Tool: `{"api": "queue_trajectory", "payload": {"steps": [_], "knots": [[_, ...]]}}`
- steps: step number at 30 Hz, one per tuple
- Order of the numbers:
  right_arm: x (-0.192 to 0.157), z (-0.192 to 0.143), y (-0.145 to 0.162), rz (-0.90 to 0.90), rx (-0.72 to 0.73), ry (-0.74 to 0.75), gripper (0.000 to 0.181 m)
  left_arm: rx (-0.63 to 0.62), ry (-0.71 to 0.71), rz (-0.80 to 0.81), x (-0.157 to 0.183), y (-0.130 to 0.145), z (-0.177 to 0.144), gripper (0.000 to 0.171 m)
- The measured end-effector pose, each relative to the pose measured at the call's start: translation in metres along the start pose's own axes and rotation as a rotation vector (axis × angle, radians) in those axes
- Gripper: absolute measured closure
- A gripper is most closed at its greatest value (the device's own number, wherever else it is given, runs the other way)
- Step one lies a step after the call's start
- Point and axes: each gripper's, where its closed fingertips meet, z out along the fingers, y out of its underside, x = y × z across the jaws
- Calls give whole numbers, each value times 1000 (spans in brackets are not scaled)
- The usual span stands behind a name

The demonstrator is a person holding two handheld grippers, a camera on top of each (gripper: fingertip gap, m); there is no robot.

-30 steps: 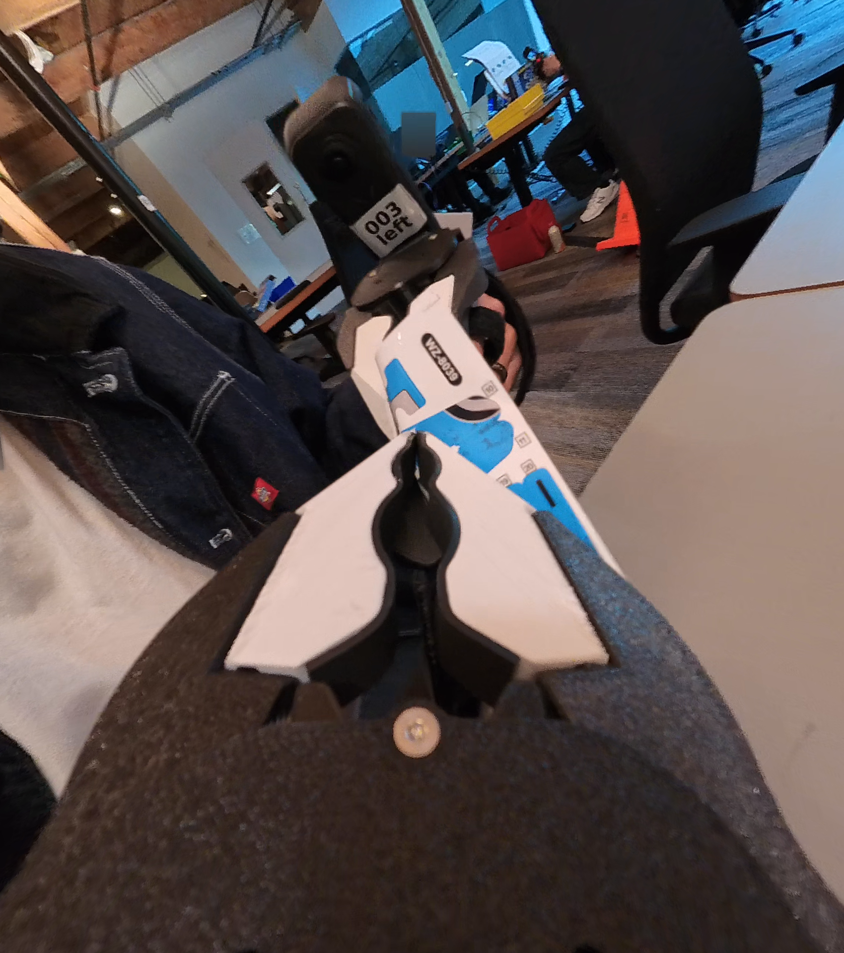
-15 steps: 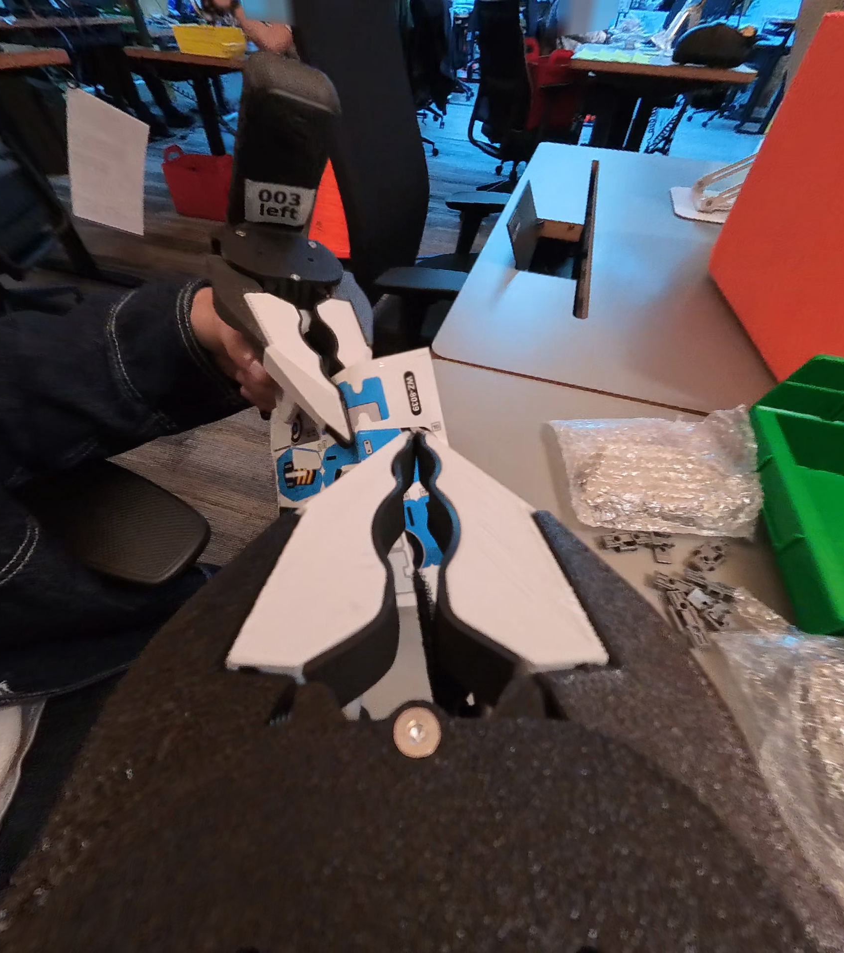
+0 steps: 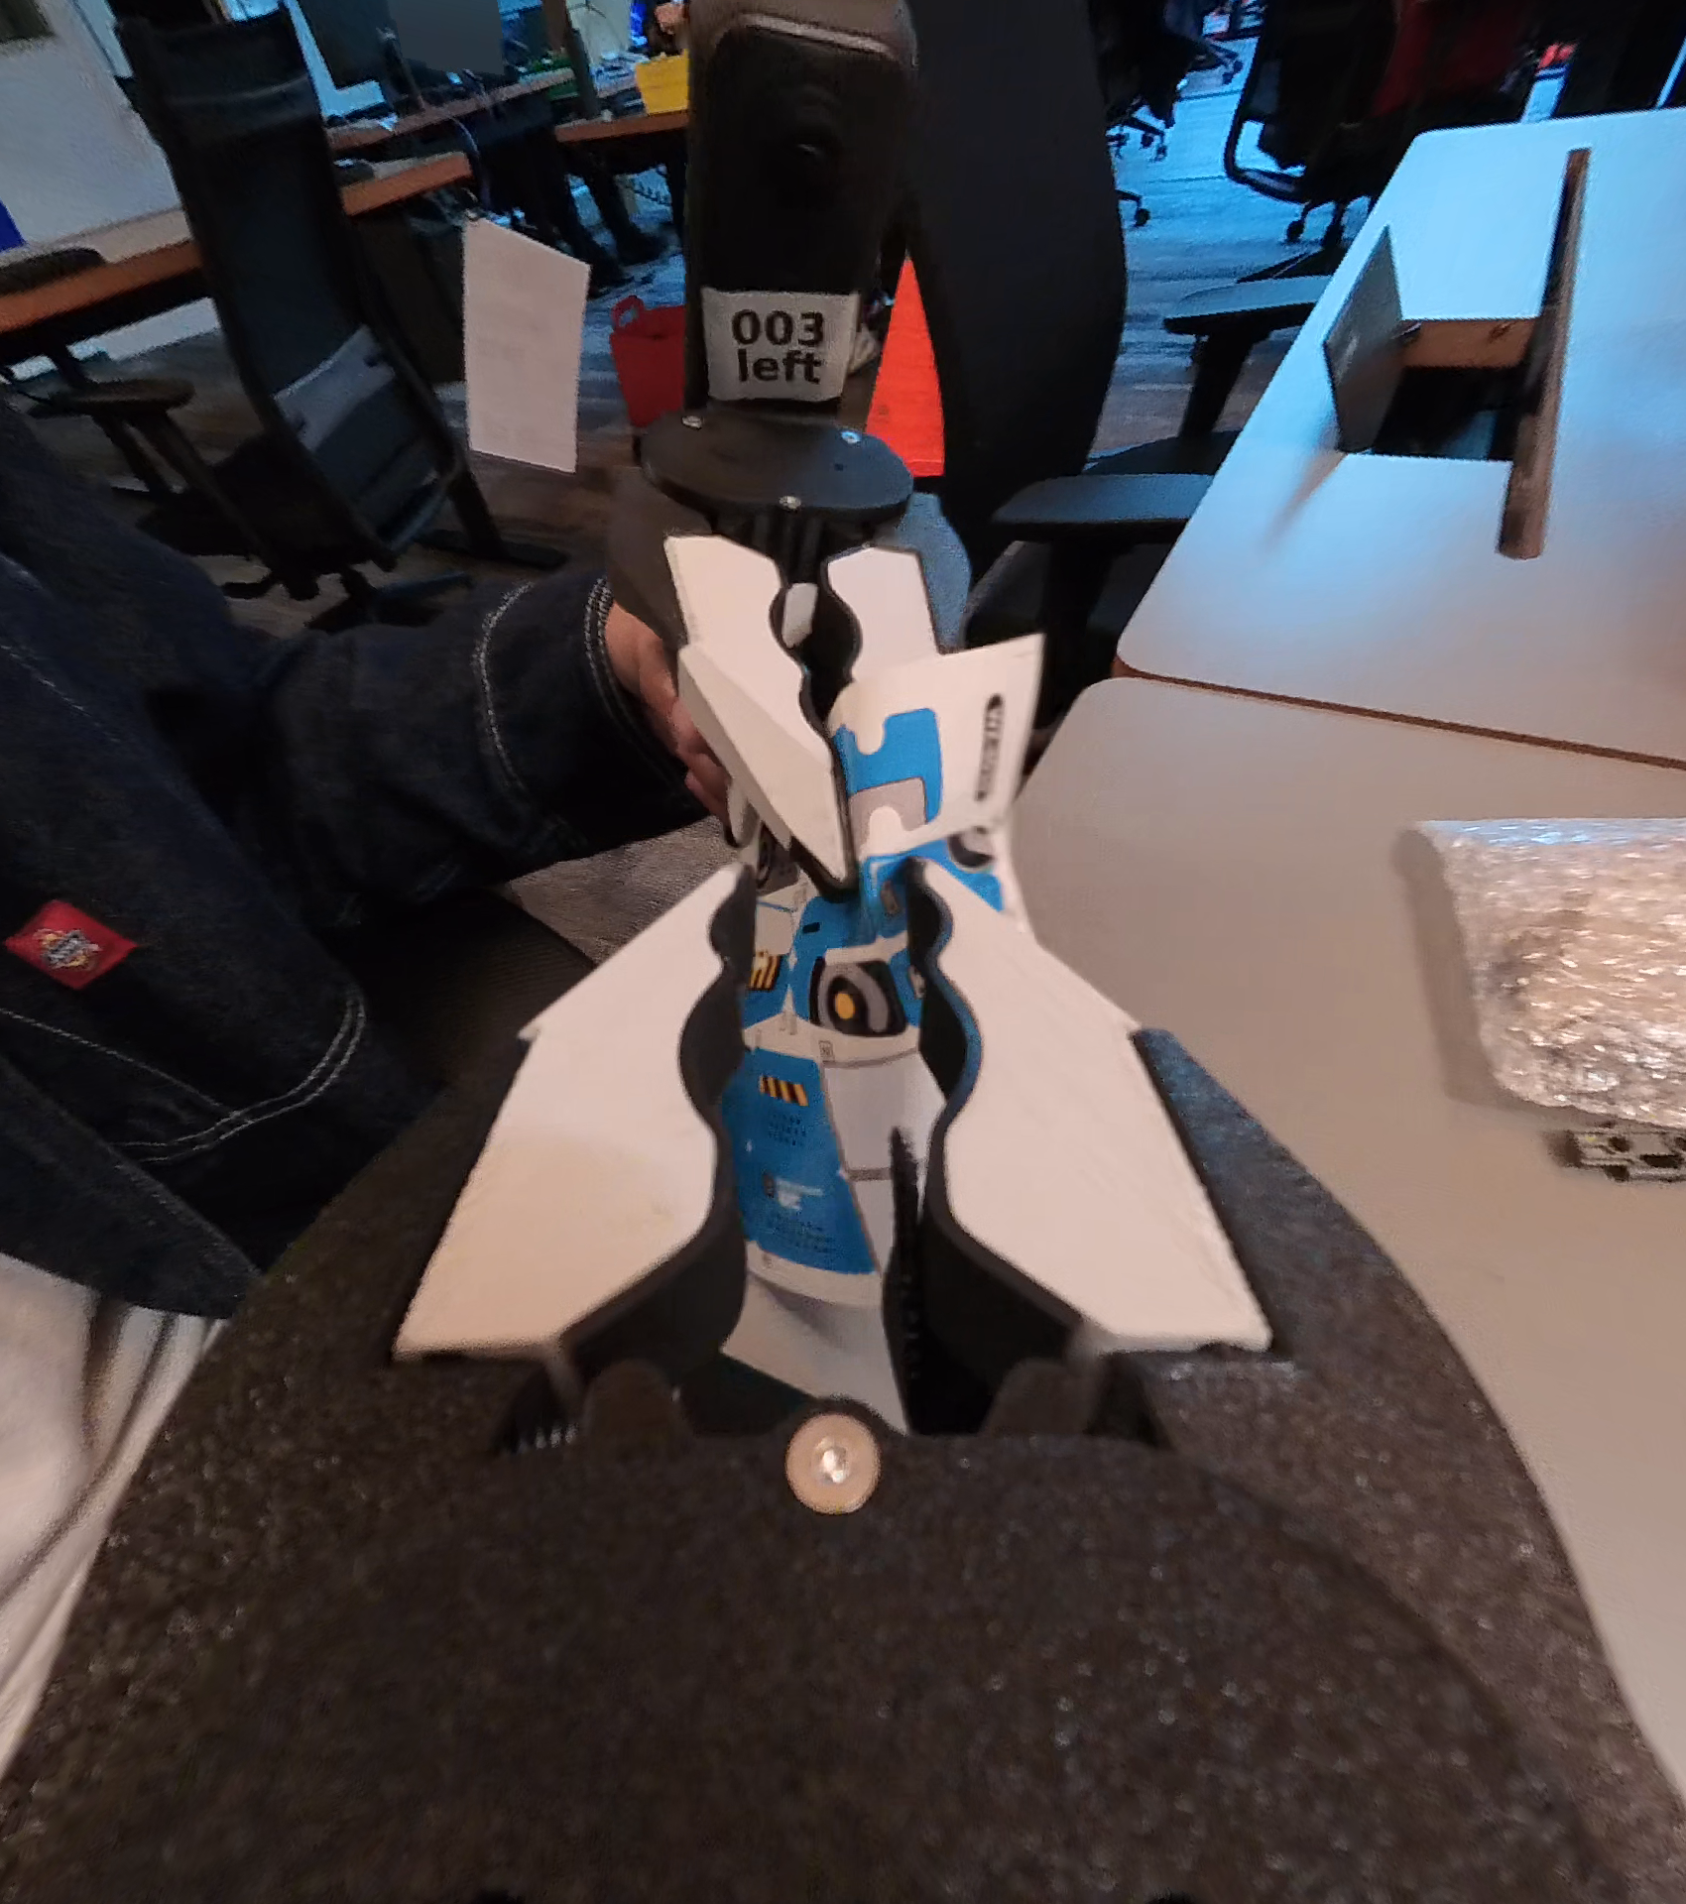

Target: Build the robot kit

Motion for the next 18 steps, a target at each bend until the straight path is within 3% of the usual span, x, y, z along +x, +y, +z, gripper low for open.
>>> {"api": "queue_trajectory", "payload": {"steps": [8, 11, 15, 18], "knots": [[-5, -9, -6, 144, 72, -137, 179, 10, 24, 35, 10, -4, -1, 171], [-4, -8, -6, 158, 74, -141, 179, 9, 21, 32, 9, -3, -1, 171], [-8, -6, -3, 174, 55, -167, 166, -2, 12, 36, 9, -1, 1, 171], [-7, -7, -2, 187, 57, -173, 169, -4, 11, 43, 10, -1, 2, 171]]}}
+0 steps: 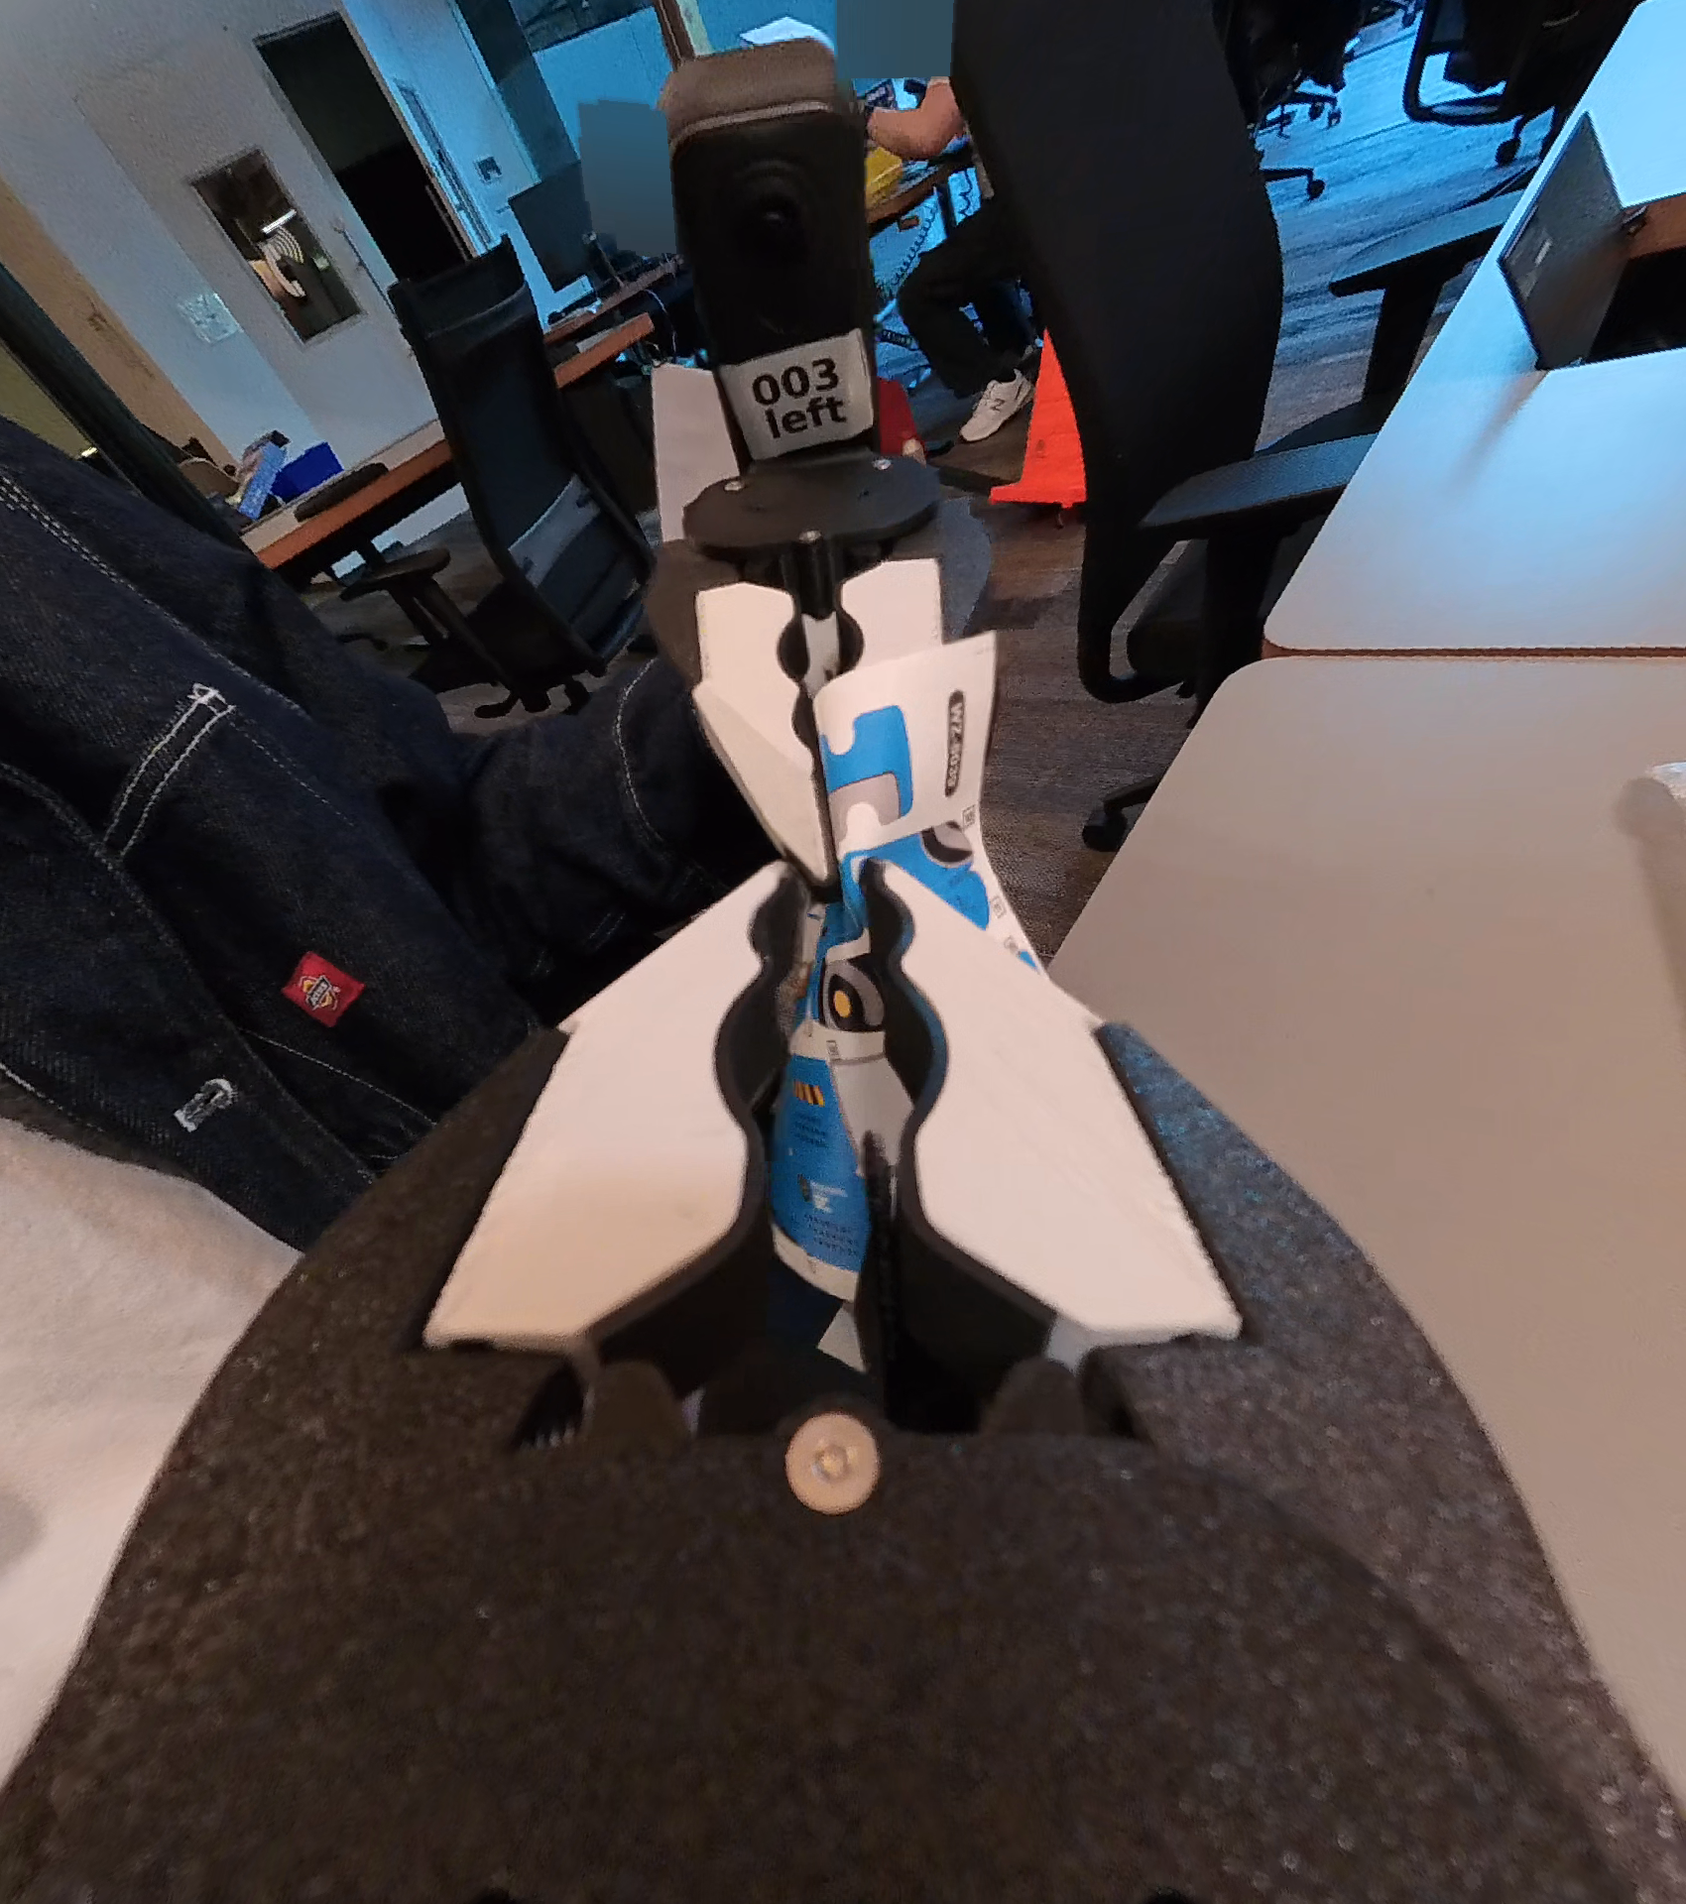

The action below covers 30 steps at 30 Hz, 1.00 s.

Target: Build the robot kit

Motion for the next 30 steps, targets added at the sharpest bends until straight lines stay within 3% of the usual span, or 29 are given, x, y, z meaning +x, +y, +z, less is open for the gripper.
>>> {"api": "queue_trajectory", "payload": {"steps": [17, 30], "knots": [[-14, -4, 2, 224, 41, -248, 179, -46, 14, 120, 17, 2, 4, 171], [-17, -4, 3, 320, 44, -337, 181, -89, -9, 212, 21, 6, 4, 171]]}}
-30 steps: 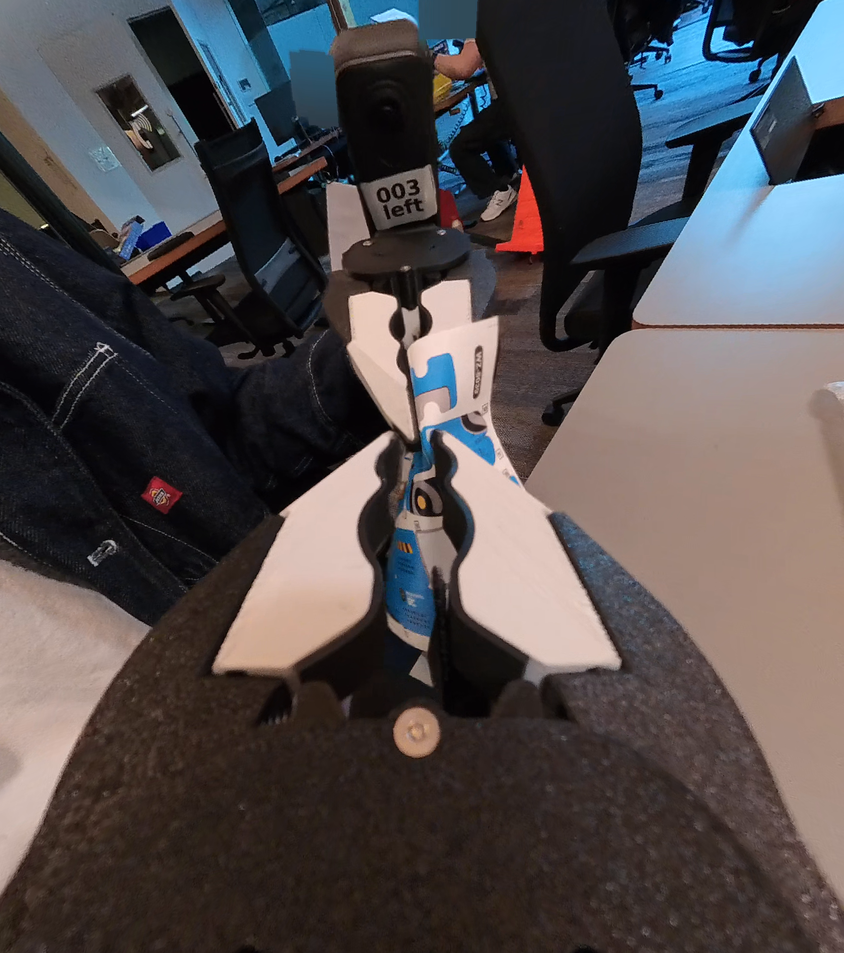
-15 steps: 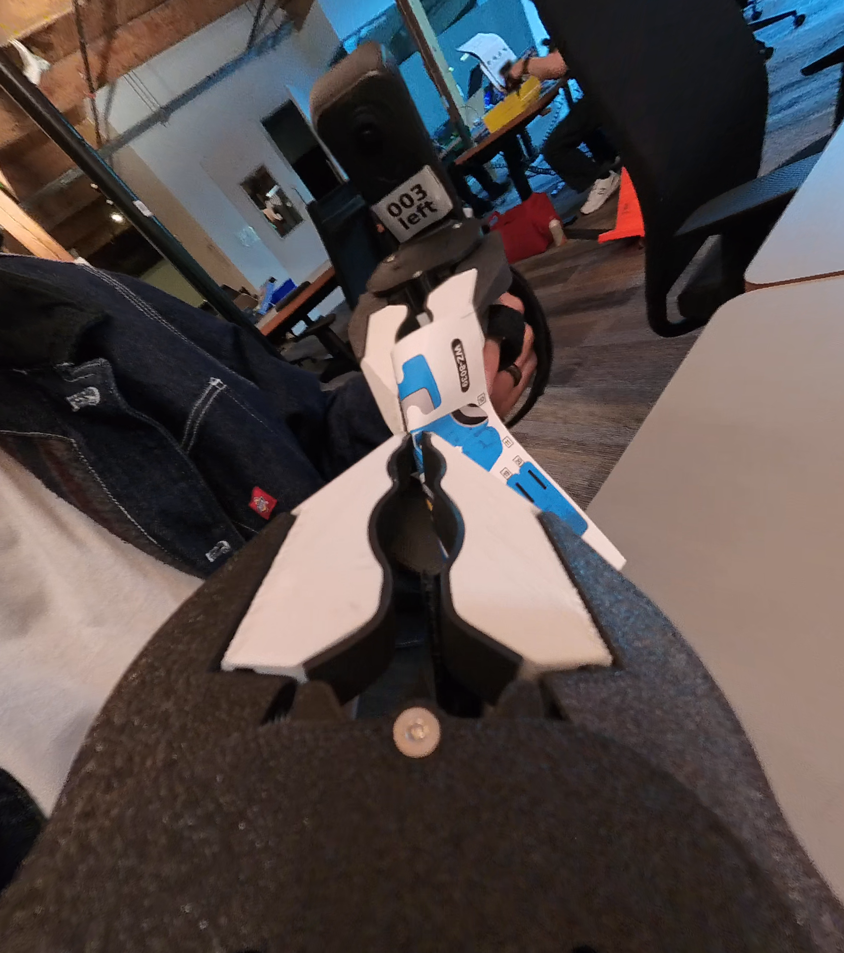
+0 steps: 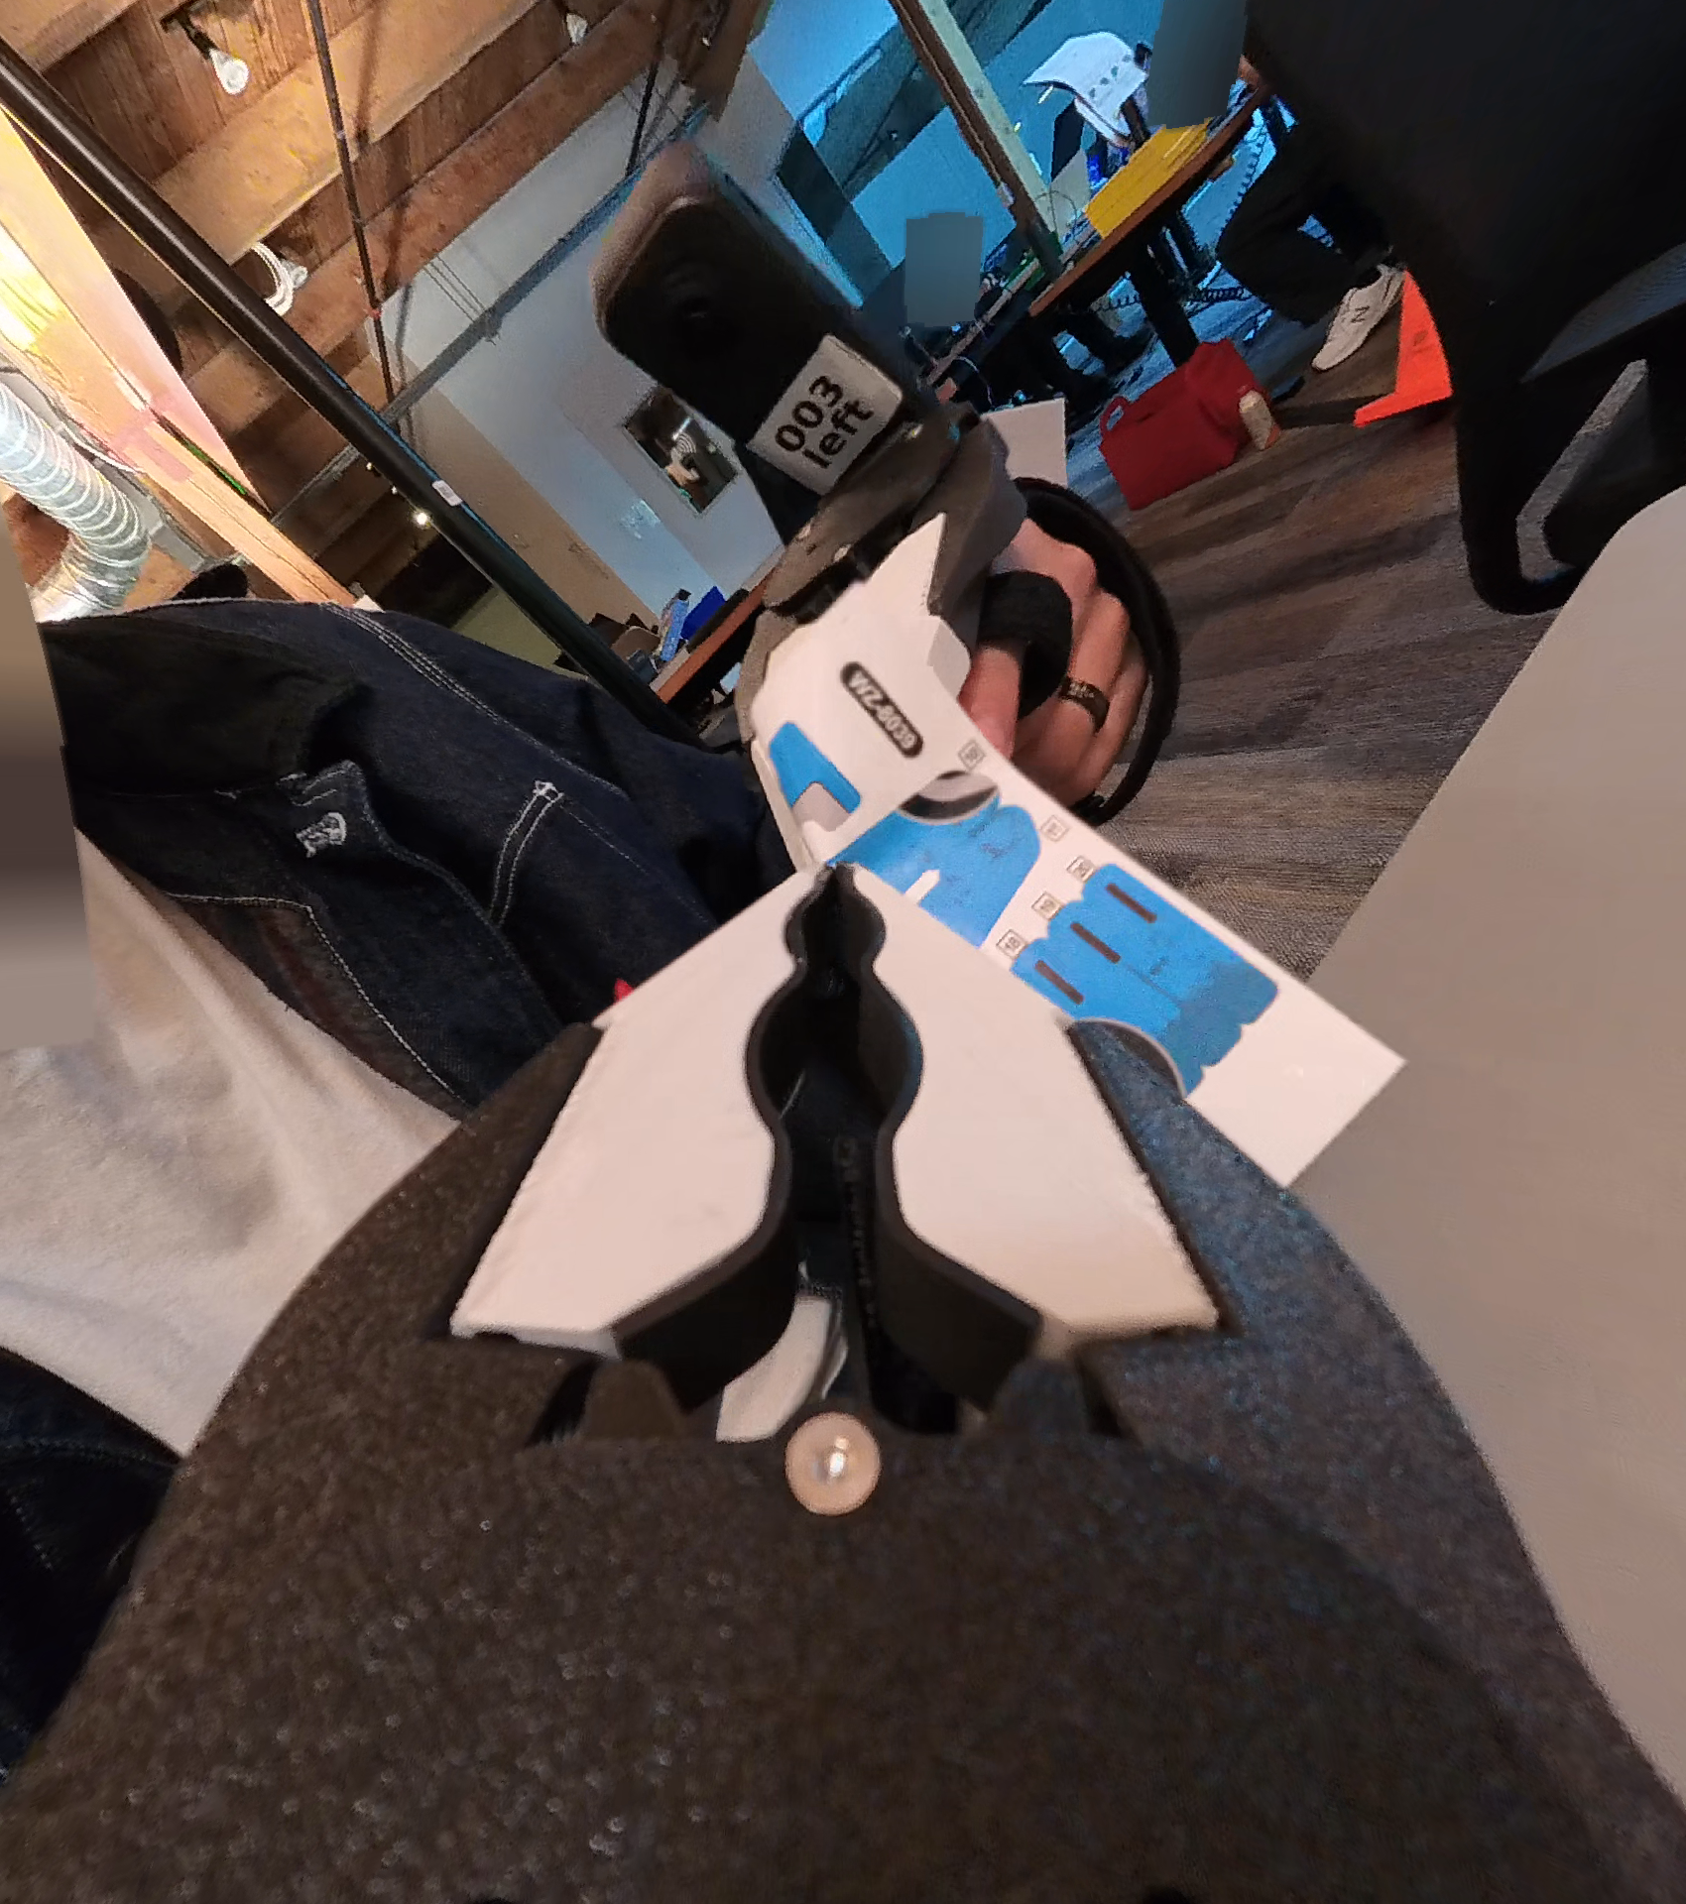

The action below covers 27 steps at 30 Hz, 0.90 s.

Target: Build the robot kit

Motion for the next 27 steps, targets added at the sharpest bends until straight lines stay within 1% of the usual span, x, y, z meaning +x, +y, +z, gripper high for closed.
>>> {"api": "queue_trajectory", "payload": {"steps": [2, 6, 9, 12, 14, 18, 20, 23, 25, 27], "knots": [[1, -2, -3, -1, 12, 3, 181, -4, -8, -3, -2, 0, -2, 171], [8, -5, -7, -77, 18, 97, 181, 1, -21, -62, -9, 1, -5, 171], [20, -8, -11, -175, 3, 241, 181, -17, -53, -120, -20, 7, -4, 171], [40, -20, -19, -301, -12, 459, 181, -29, -82, -206, -33, 16, -7, 171], [47, -29, -26, -387, -15, 580, 181, -28, -95, -263, -42, 20, -11, 171], [47, -39, -37, -522, -32, 732, 181, -19, -81, -328, -48, 24, -14, 171], [46, -43, -42, -558, -42, 778, 181, -36, -94, -336, -53, 29, -14, 171], [45, -43, -39, -558, -75, 784, 181, -2, -71, -359, -53, 25, -14, 171], [40, -41, -42, -543, -32, 749, 181, -12, -79, -358, -55, 26, -13, 171], [42, -46, -45, -551, -30, 773, 181, -40, -99, -351, -58, 31, -13, 171]]}}
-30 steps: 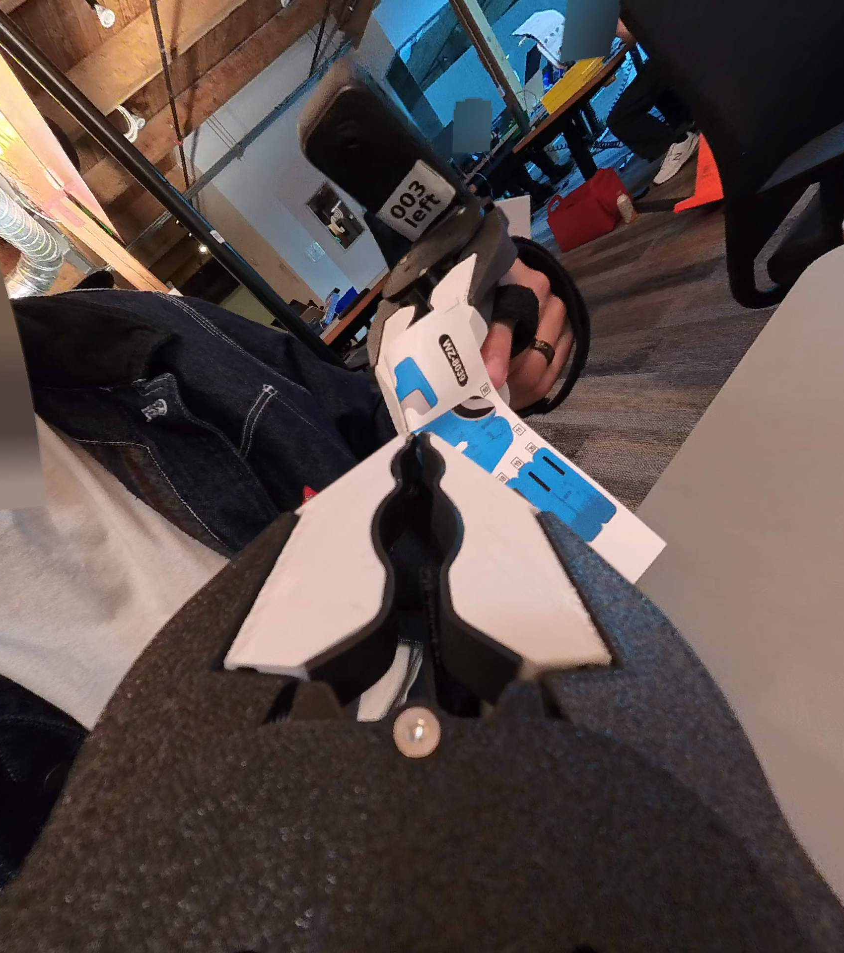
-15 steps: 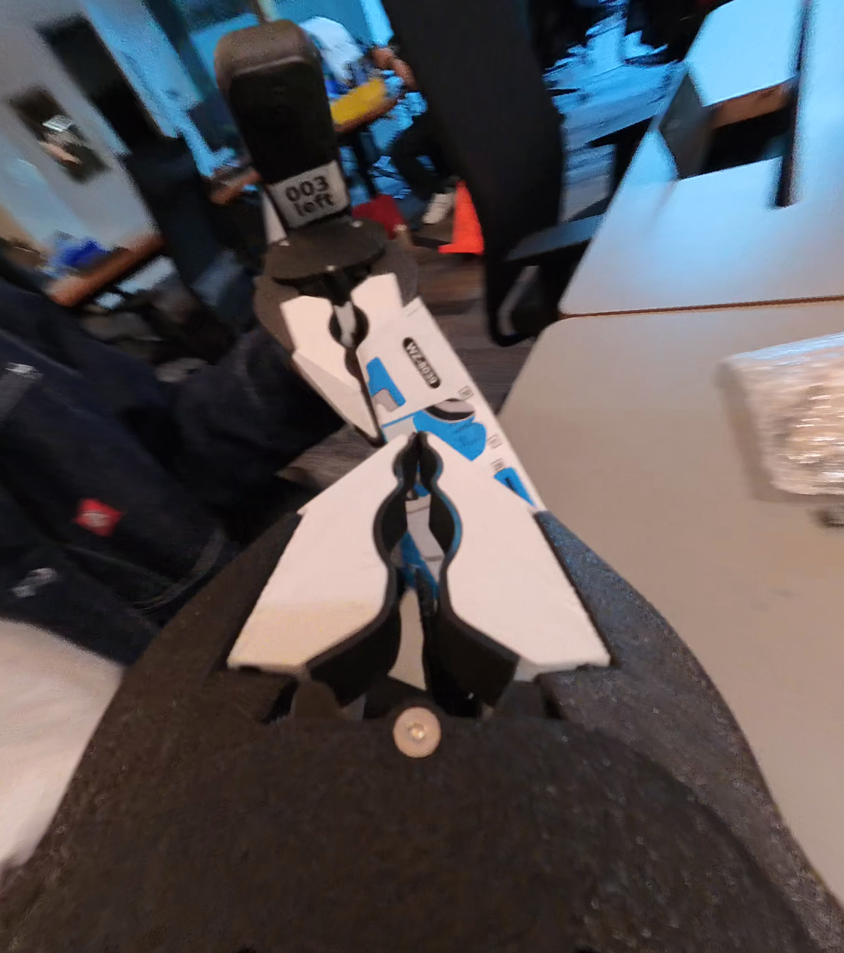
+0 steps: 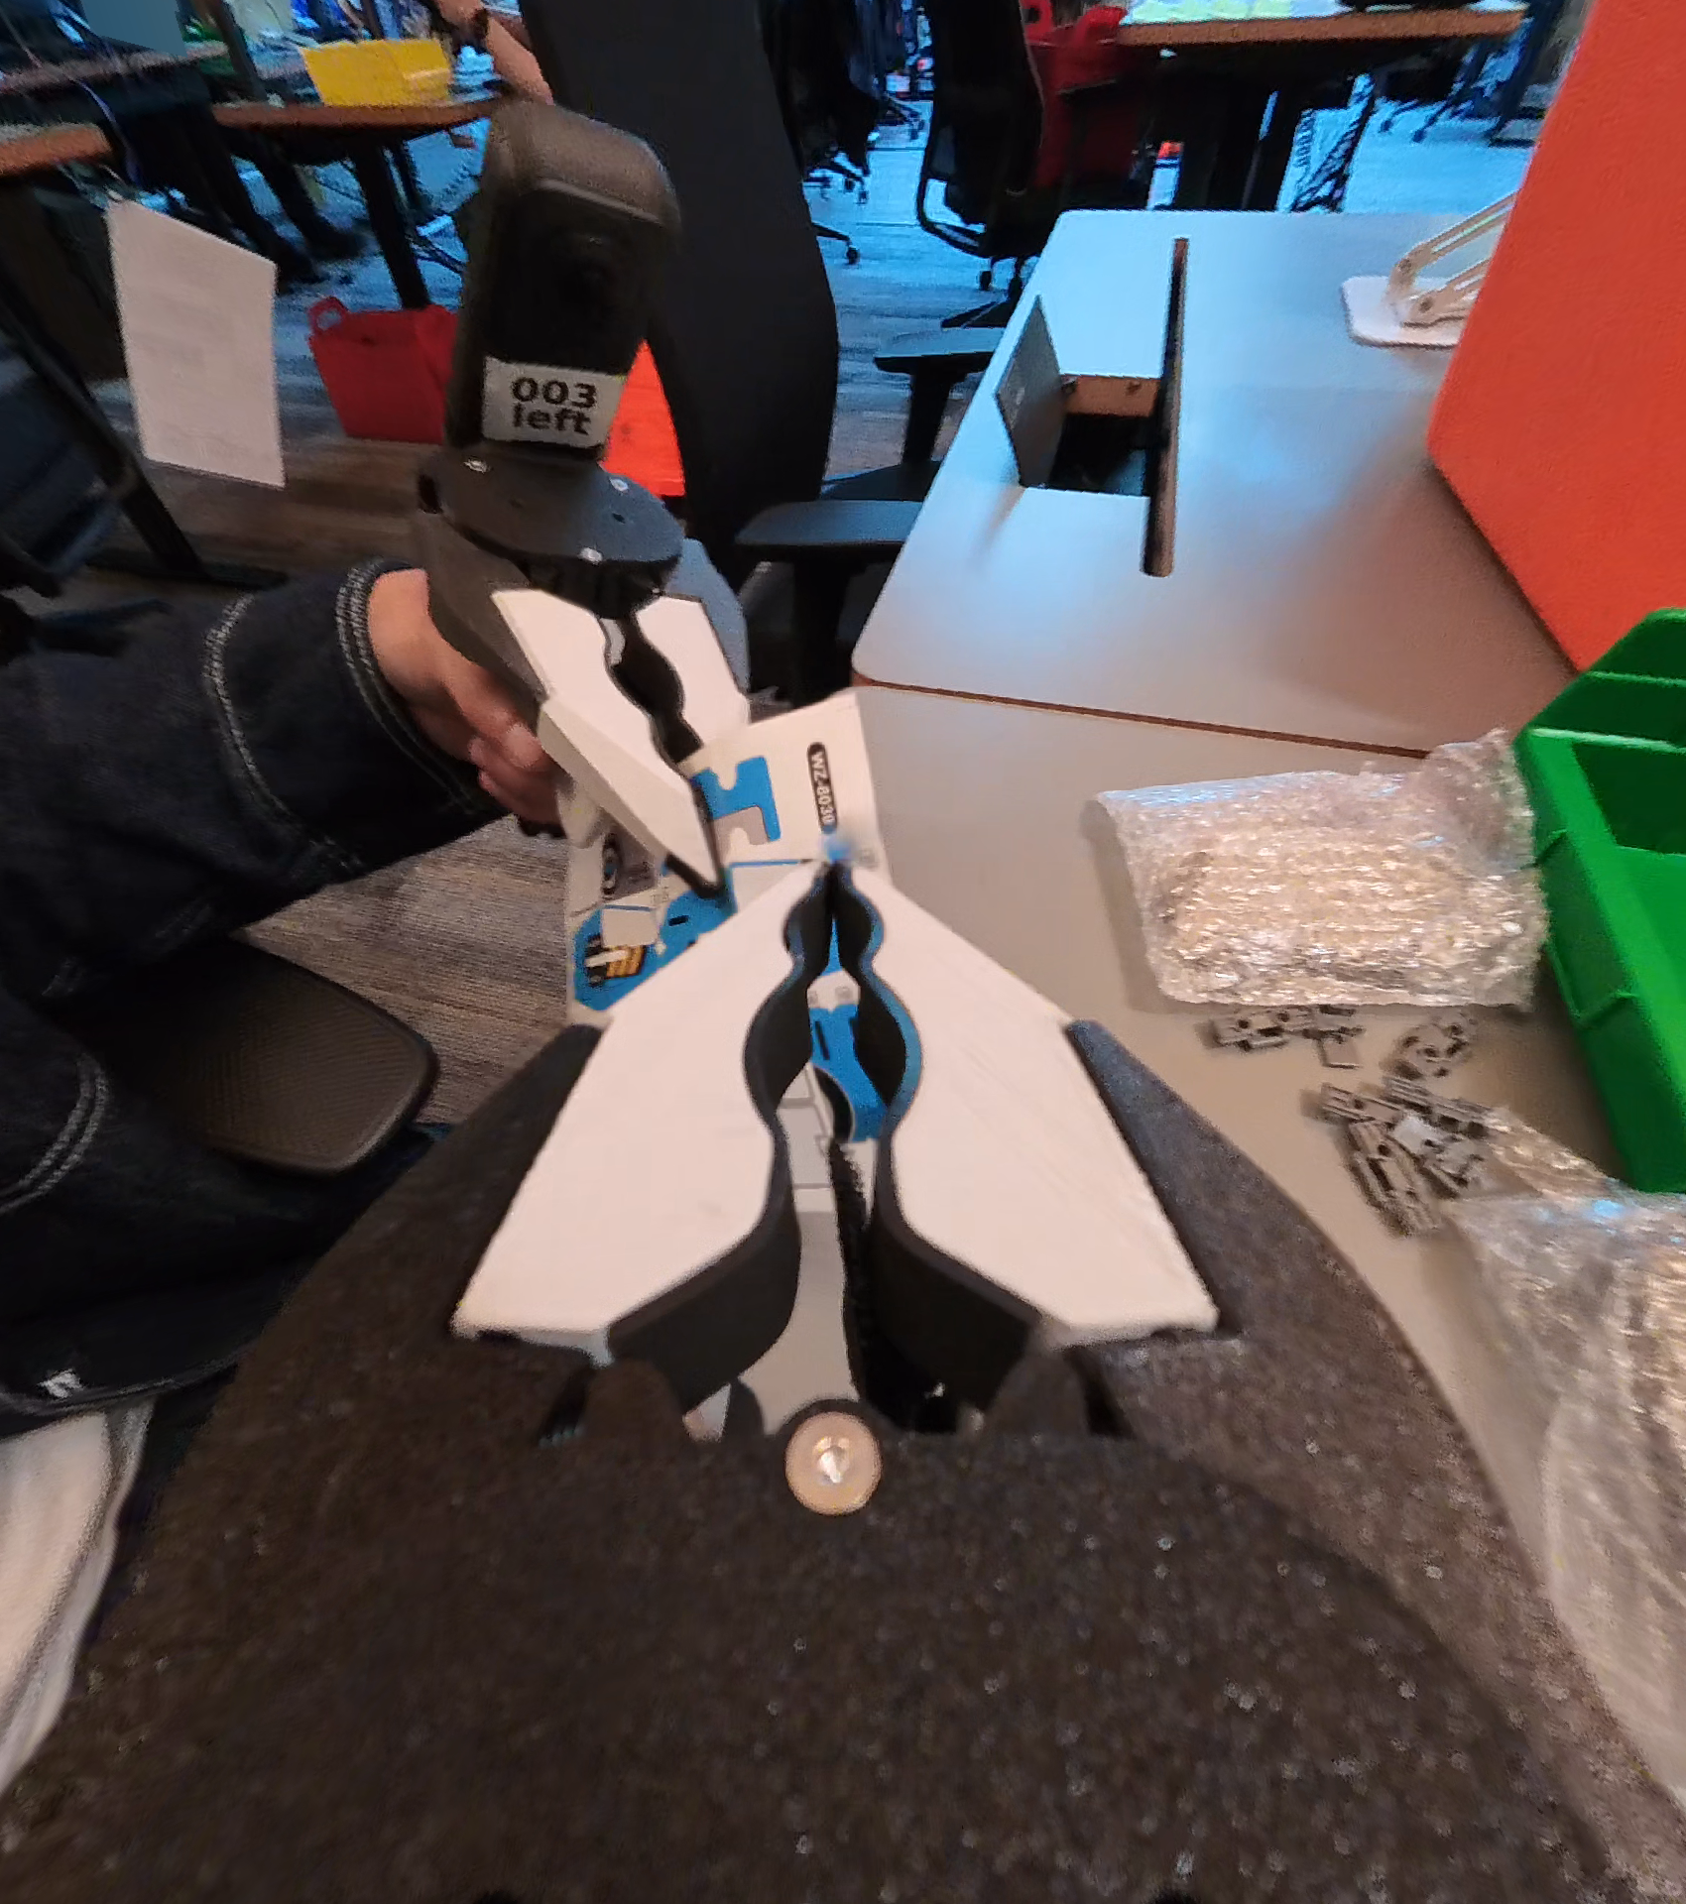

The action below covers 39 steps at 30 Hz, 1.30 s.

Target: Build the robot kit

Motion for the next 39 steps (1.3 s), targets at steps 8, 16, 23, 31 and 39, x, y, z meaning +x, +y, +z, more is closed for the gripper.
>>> {"api": "queue_trajectory", "payload": {"steps": [8, 16, 23, 31, 39], "knots": [[9, -10, -14, -52, 12, 94, 181, -180, -86, -40, -57, 12, 0, 171], [-37, -87, -49, -117, 145, 339, 181, -672, -234, -103, -154, 29, 28, 141], [-56, -303, 9, 104, 308, 803, 181, -670, -485, 97, -175, -8, 26, 73], [-54, -482, 115, 360, 529, 1167, 181, -790, -595, 221, -154, -48, 40, 82], [-26, -501, 129, 303, 436, 1226, 181, -710, -570, 389, -126, -108, 100, 92]]}}
